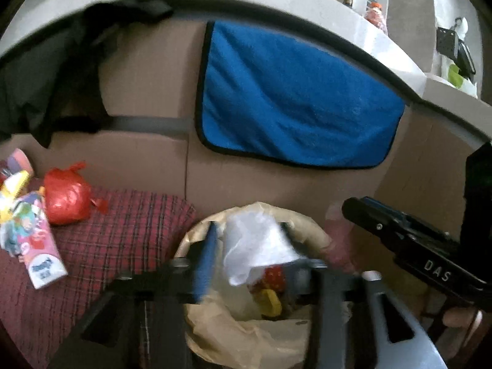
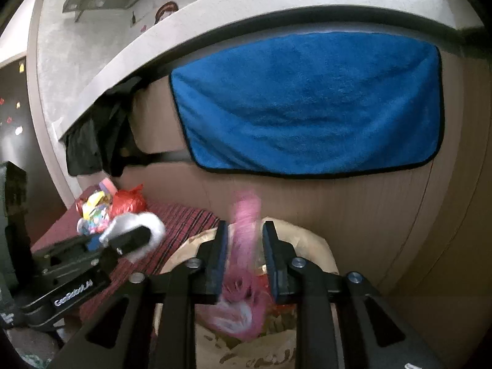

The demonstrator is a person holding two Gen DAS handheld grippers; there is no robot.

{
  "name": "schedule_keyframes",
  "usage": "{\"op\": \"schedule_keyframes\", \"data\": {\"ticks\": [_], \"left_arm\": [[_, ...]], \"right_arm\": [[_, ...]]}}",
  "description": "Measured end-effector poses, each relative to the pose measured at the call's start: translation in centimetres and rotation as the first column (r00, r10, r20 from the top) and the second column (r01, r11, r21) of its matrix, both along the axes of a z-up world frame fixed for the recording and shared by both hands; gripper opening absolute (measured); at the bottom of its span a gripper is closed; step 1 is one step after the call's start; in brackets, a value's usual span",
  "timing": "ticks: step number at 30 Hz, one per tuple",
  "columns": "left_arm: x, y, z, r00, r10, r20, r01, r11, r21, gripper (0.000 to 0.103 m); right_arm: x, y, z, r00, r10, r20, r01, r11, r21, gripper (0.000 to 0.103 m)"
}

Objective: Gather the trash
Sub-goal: 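Carry tissue and pink spoon over the bin and open both grippers, then move both grippers back to the table toward the snack wrapper pile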

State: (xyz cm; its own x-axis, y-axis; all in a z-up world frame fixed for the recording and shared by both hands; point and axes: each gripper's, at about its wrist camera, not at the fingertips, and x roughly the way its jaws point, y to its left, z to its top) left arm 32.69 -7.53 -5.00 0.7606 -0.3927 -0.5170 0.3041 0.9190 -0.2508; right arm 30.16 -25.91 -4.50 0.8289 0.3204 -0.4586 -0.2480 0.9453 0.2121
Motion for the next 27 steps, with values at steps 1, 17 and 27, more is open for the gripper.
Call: {"op": "schedule_keyframes", "data": {"ticks": [1,17,27], "left_arm": [[0.1,0.3,0.1,1.0,0.002,0.0,-0.002,1.0,-0.012,0.057],[-3.3,11.4,3.1,0.982,0.185,0.041,-0.183,0.983,-0.03,0.057],[-5.8,23.6,1.3,0.937,0.349,0.015,-0.348,0.936,-0.06,0.057]], "right_arm": [[0.1,-0.2,-0.1,1.0,-0.006,-0.006,0.006,1.0,0.014,0.044],[-2.6,2.9,1.3,1.0,0.023,-0.007,-0.023,0.999,-0.024,0.044],[-3.6,10.4,2.0,0.986,0.164,-0.022,-0.165,0.986,-0.029,0.044]]}}
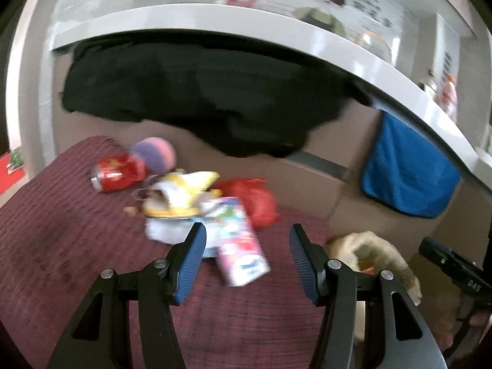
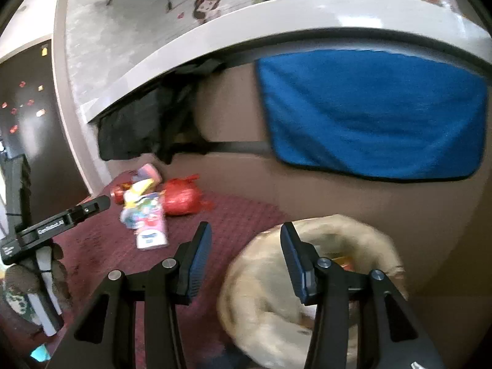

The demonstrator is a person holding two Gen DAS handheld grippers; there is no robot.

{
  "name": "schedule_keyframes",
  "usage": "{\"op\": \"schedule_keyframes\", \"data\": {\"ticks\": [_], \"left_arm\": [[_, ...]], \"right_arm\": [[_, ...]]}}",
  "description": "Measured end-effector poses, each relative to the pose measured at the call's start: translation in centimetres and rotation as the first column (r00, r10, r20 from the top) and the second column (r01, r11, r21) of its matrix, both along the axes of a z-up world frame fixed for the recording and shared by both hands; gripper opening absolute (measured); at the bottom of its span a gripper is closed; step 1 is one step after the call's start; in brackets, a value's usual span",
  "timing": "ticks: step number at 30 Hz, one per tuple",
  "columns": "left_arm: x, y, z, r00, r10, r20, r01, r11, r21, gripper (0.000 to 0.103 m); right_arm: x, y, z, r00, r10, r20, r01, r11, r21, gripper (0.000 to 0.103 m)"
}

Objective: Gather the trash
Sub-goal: 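Move both grippers back to the table toward the snack wrapper pile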

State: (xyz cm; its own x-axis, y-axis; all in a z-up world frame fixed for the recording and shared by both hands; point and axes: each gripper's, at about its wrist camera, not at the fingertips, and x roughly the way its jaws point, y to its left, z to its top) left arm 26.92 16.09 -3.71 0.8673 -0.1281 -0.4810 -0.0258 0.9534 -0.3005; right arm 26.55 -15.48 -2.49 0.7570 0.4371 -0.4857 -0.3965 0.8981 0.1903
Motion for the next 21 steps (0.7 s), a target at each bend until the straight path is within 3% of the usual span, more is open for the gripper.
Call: {"op": "schedule_keyframes", "data": {"ticks": [7,15,21], "left_arm": [[1.7,5.1,-1.9,1.0,-0.014,-0.024,0.014,1.0,-0.023,0.057],[2.2,9.1,-4.0,0.995,0.002,-0.095,-0.005,1.0,-0.027,0.057],[1.2,11.1,-4.5,0.994,-0.005,-0.106,-0.004,0.996,-0.088,0.057]], "right_arm": [[1.8,7.1,-1.0,0.995,0.093,-0.027,-0.094,0.995,-0.036,0.044],[4.9,15.3,-3.8,0.958,0.259,-0.12,-0.27,0.959,-0.086,0.044],[7.8,20.1,-5.7,0.942,0.301,-0.148,-0.318,0.942,-0.111,0.044]]}}
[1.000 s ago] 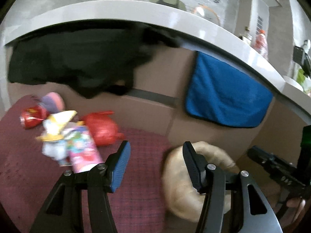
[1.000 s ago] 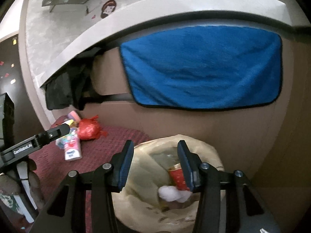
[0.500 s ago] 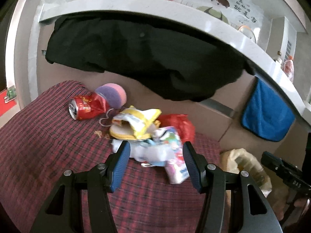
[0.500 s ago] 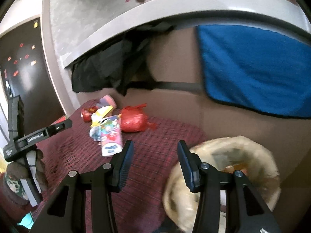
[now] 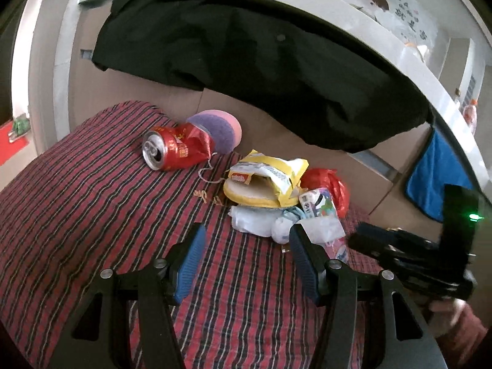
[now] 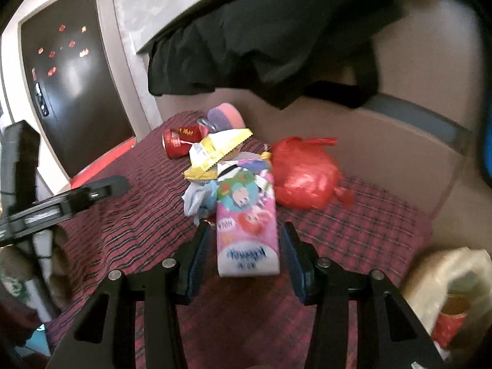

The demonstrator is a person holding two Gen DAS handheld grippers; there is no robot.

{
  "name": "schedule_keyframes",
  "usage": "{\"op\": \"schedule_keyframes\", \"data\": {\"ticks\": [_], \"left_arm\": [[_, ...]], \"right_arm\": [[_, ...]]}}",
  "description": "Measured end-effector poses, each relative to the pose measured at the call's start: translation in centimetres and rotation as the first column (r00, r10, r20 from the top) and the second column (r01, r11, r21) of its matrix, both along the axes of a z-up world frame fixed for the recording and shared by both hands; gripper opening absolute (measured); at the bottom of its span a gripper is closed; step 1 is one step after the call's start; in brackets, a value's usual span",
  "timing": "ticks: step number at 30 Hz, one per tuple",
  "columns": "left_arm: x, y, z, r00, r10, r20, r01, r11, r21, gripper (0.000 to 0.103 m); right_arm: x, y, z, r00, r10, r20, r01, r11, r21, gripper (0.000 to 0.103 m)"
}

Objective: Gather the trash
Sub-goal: 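Move both grippers back to the table toward the snack wrapper pile, then grasp the yellow snack wrapper with the left gripper while the right grasps the pink Kleenex pack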

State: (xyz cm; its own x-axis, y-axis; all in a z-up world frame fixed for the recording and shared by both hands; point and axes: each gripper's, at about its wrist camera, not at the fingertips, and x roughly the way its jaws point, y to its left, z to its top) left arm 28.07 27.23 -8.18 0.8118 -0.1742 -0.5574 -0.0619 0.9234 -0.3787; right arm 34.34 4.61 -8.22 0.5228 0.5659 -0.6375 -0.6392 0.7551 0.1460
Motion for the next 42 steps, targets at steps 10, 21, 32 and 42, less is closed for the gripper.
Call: {"op": "schedule_keyframes", "data": {"ticks": [10,21,32,42], "left_arm": [[-1.0,1.0,-0.9,1.0,-0.012,-0.018,0.012,1.0,-0.012,0.057],[1.2,-0.9,-0.4,1.0,-0.014,-0.01,0.014,1.0,-0.006,0.057],[12.9,-3.8,0.4,0.991,0.107,-0.081,-0.109,0.994,-0.023,0.058],[14.8,-2.9,-1.8,0.976,0.105,-0.19,-0.12,0.99,-0.071,0.049]], "right_arm": [[2.5,2.6,-2.9,0.999,-0.018,-0.052,0.016,0.999,-0.045,0.047],[-0.5,-2.4,-2.2,0.993,-0.091,-0.075,0.087,0.995,-0.057,0.016],[-0.7,-6.5,-2.7,0.988,-0.123,-0.096,0.132,0.986,0.099,0.036],[-0.9,-7.0,-2.4,0.99,-0.121,-0.069,0.126,0.99,0.069,0.036]]}}
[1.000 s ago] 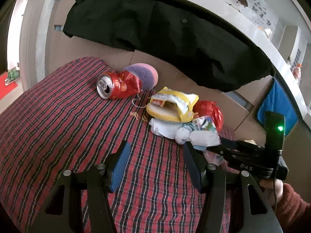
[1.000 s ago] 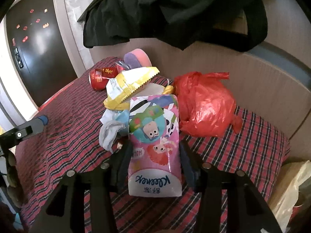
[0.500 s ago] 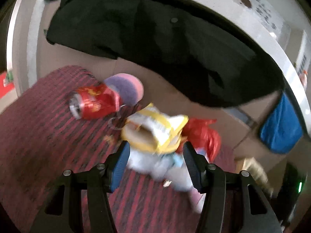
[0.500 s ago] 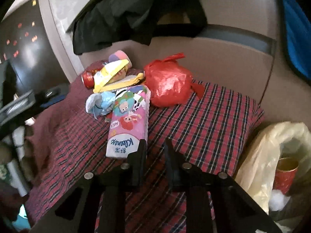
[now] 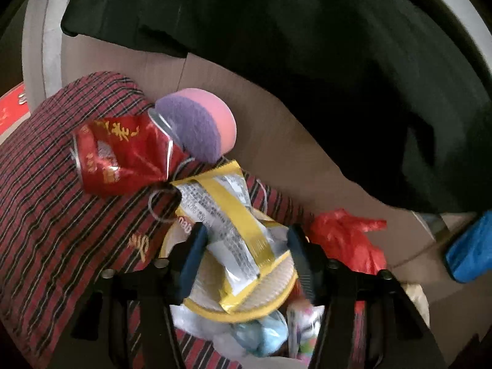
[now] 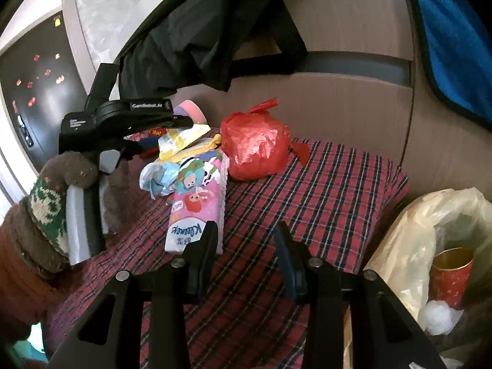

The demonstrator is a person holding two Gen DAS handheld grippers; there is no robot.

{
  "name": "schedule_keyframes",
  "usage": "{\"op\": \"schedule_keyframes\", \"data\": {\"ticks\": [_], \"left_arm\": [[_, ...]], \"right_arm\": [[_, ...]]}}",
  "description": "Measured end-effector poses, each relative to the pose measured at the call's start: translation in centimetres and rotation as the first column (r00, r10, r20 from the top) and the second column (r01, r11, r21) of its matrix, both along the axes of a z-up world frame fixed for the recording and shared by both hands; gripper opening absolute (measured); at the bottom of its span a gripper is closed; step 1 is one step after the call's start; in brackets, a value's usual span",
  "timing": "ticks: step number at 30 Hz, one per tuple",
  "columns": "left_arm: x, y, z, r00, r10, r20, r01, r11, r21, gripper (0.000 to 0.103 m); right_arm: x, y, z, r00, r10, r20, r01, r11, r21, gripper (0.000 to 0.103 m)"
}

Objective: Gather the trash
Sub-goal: 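Grasp the yellow snack wrapper with the left gripper while the right grasps the pink Kleenex pack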

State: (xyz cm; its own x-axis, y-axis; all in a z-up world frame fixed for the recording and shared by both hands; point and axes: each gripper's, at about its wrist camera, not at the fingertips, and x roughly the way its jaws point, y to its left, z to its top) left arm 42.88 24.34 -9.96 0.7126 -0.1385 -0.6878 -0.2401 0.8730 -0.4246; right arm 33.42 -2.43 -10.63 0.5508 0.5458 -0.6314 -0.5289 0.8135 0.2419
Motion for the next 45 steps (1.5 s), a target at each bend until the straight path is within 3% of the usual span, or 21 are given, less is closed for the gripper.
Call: {"op": "schedule_keyframes", "data": {"ticks": [1,3,8,11,16,21,24,31,36,40,45], "left_arm": [[-0.7,0.2,0.2,1.0,-0.007,0.009,0.007,1.0,0.002,0.043],[-2.5,0.7,0.7,0.999,-0.011,0.033,0.01,1.0,0.02,0.039],[-7.3,2.7,1.4,0.996,-0.026,0.081,0.023,0.999,0.046,0.038],[-10.3,4.0,1.9,0.993,-0.031,0.111,0.027,0.999,0.037,0.038],[-14.8,4.7,2.2,0.989,-0.071,0.128,0.063,0.996,0.069,0.038],[-18.6,5.7,1.1,0.991,-0.065,0.115,0.054,0.994,0.095,0.038],[-19.4,6.6,0.2,0.992,-0.063,0.109,0.056,0.996,0.068,0.038],[-19.7,6.4,-0.3,0.99,-0.072,0.121,0.068,0.997,0.039,0.038],[-20.3,5.1,0.2,0.987,-0.075,0.139,0.065,0.995,0.074,0.038],[-20.9,3.8,1.3,0.984,-0.085,0.159,0.063,0.989,0.136,0.038],[-21.3,1.8,3.4,0.975,-0.097,0.2,0.058,0.979,0.194,0.038]], "right_arm": [[0.2,0.1,0.1,1.0,0.001,0.0,-0.001,1.0,-0.003,0.036],[0.2,0.4,0.6,1.0,0.005,0.012,-0.005,1.0,-0.012,0.036],[1.2,2.2,2.6,0.998,0.02,0.051,-0.019,0.999,-0.033,0.036],[2.1,3.6,3.0,0.999,0.04,0.022,-0.04,0.999,-0.024,0.037],[2.7,7.0,1.8,0.998,0.069,-0.002,-0.069,0.993,-0.093,0.039],[3.9,8.8,-0.2,0.998,0.028,-0.047,-0.035,0.99,-0.135,0.039],[3.9,10.1,-1.0,0.997,0.043,-0.069,-0.053,0.986,-0.159,0.049],[3.8,11.6,-1.5,0.998,0.053,-0.042,-0.061,0.968,-0.243,0.05],[3.6,12.6,-1.6,0.998,0.056,-0.03,-0.062,0.949,-0.309,0.049],[2.6,11.3,-0.1,0.999,0.039,-0.022,-0.043,0.973,-0.226,0.042],[0.4,9.2,3.2,0.998,0.042,0.051,-0.033,0.984,-0.174,0.041]]}}
